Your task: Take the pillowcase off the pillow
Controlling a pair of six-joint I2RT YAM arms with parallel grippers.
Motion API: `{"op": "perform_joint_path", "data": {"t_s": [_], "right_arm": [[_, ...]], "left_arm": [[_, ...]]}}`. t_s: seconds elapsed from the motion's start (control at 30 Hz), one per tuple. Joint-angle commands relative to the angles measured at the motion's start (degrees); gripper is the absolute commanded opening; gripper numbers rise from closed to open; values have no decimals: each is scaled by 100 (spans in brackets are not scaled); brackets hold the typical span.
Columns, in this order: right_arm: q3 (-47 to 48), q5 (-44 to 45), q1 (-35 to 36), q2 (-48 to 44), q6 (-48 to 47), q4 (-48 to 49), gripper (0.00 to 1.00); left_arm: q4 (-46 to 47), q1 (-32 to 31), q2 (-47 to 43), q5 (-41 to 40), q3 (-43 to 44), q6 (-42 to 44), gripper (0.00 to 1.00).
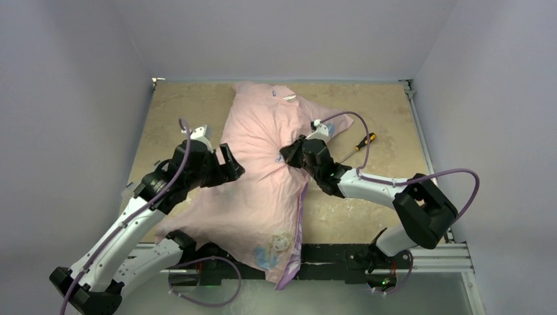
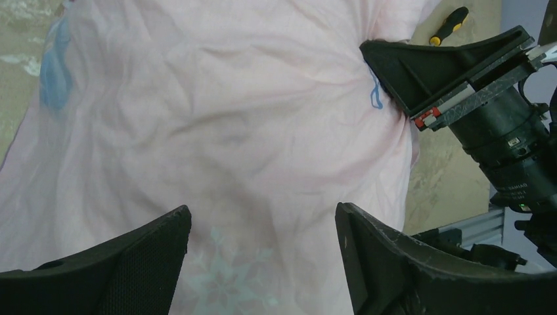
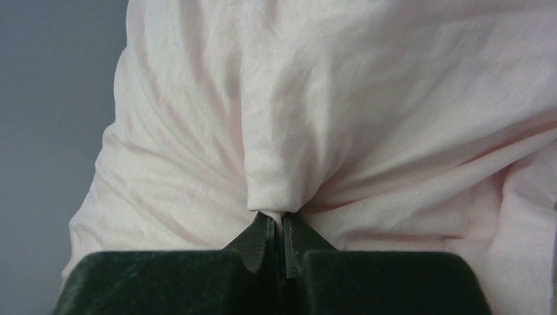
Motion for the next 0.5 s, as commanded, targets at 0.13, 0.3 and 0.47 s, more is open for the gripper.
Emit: {"op": "perform_joint_path", "data": {"t_s": [0.13,0.3,0.47], "right_arm": [[281,313,45,-110,179,-536,0],[-164,86,45,-576,157,-453,0],[-429,-256,74,-860,-56,-512,0]], "left_arm": [[239,1,-250,581,-1228,-1149,80],[2221,1,42,37,-2276,-1615,48],[3624,2,1581,-886,-1668,-1201,13]]}}
